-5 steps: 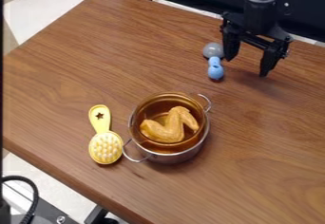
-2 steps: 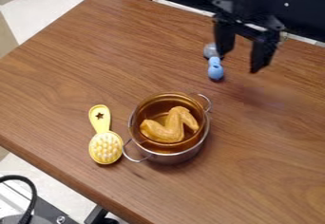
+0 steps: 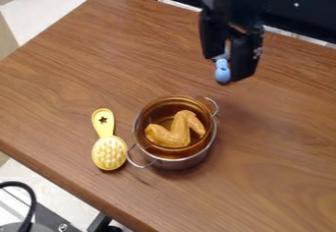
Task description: Moved the pot with the orange object to the right of the table
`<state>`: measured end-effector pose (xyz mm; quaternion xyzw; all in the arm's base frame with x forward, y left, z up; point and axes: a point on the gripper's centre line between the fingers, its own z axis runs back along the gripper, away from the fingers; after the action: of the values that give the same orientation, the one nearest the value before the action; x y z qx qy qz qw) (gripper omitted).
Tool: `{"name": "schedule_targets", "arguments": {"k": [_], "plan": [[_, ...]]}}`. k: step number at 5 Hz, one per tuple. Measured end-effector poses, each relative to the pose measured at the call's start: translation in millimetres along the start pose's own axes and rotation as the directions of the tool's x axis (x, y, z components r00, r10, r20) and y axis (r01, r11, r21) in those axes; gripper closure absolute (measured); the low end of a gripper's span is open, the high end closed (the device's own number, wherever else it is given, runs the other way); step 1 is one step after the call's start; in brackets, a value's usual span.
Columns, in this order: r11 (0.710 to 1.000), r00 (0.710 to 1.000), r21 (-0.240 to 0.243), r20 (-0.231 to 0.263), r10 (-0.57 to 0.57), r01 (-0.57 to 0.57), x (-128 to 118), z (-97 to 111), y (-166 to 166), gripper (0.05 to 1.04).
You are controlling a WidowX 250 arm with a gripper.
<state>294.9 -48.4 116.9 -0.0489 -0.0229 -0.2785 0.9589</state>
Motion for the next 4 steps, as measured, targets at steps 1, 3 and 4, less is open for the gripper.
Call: {"name": "schedule_targets", "arguments": {"k": [1,3,4], "plan": [[0.998,0.998,0.001,-0.005,-0.064,0.064,-20,0,-8,0.084],[0.987,0.988,0.044,-0.014,-0.153,0.154,-59,-18,-20,0.084],[0.981,0.983,0.065,-0.021,-0.182,0.183,-71,-28,-24,0.084]]}}
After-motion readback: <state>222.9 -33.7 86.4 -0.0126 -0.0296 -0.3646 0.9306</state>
